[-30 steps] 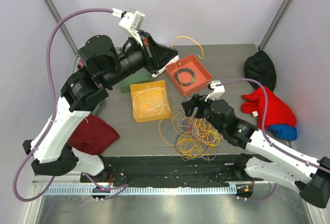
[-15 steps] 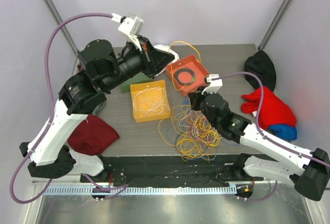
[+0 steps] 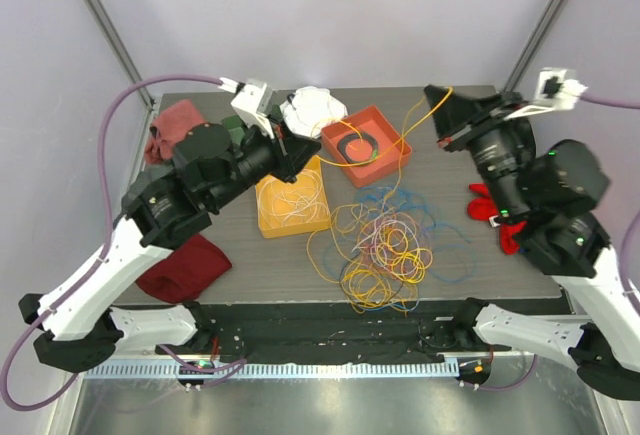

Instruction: Untangle the cables

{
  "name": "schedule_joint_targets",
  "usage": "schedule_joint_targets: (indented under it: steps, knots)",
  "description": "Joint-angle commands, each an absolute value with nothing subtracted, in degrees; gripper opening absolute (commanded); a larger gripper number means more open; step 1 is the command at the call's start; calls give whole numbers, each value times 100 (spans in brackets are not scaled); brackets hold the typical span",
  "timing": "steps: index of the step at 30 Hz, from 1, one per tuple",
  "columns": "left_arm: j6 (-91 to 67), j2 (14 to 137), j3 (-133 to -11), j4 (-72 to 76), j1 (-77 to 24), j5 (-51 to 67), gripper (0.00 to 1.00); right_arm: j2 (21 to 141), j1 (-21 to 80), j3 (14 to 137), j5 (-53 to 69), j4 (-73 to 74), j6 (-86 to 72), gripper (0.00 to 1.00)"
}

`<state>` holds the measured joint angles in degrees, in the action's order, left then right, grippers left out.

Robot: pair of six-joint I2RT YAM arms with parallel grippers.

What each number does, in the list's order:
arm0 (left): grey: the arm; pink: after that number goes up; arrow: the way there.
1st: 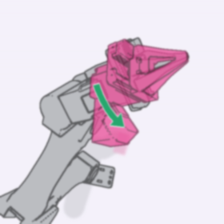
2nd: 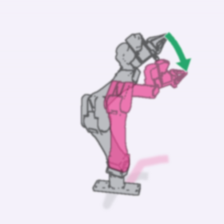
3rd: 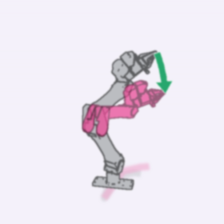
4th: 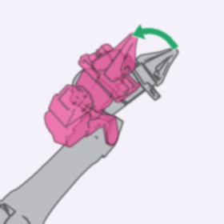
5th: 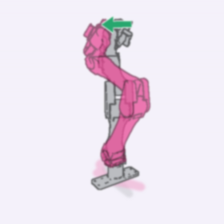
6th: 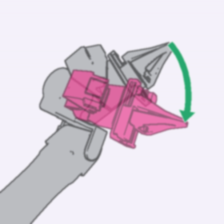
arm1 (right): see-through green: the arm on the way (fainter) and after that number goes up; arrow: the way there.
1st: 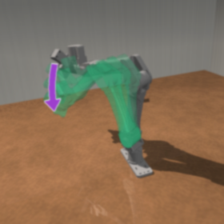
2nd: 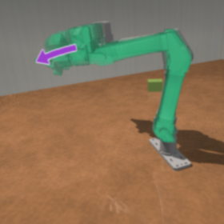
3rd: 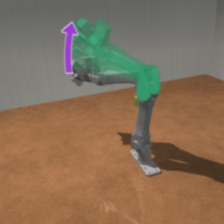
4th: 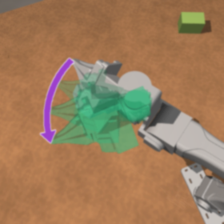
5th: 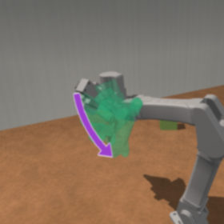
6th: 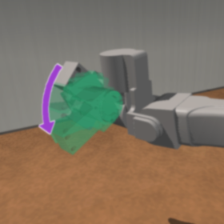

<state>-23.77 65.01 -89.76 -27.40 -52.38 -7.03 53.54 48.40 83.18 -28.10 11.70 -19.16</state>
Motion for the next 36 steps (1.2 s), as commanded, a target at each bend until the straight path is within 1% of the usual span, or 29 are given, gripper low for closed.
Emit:
schedule_joint_targets:
  steps: [1,6,8,9,10,11,12,13,14,15,23,26,31,36]
  knots:
    - [-2566,6337,-8219,-1699,-5247,-730,0,5572,4869,9042,-2295,1661,-2047,1]
    - [-2786,6424,-7209,-862,-5247,-378,0,5713,4869,9272,-2013,1749,-2224,1]
    - [-2856,6599,-7085,-721,-5256,-221,0,5783,4869,9351,-1960,1810,-2224,1]
    - [-2883,6661,-7014,-738,-5247,-194,2,5818,4869,9473,-1960,1845,-2215,1]
    - [-2900,6714,-6996,-773,-5256,-141,7,5844,4869,9527,-1943,1863,-2197,1]
    - [-2909,6793,-6979,-860,-5256,-106,29,5862,4869,9588,-1925,1915,-2162,1]
    - [-2909,6794,-6909,-870,-5256,-97,44,5915,4860,9693,-1925,1951,-2136,1]
    - [-2918,6785,-6847,-888,-5256,-131,56,5941,4869,9729,-1942,1960,-2110,1]
    - [-2935,6716,-6794,-888,-5256,-254,87,5950,4860,9764,-1942,1995,-2075,1]
    - [-2927,6663,-6742,-888,-5256,-333,100,5985,4869,9799,-1951,1995,-2057,1]
    - [-2769,6293,-6364,-1511,-5256,-1238,100,6073,4860,9940,-2021,2021,-1907,1]
    - [-2839,6074,-6075,-1477,-5247,-1564,100,6126,4869,9976,-2004,2048,-1898,1]
    - [-2830,5520,-5432,-127,-5256,-1196,100,6126,4860,9827,-2039,2057,-1916,1]
    - [-2838,5300,-5212,869,-5265,-344,100,6091,4869,9555,-2171,1978,-1907,1]
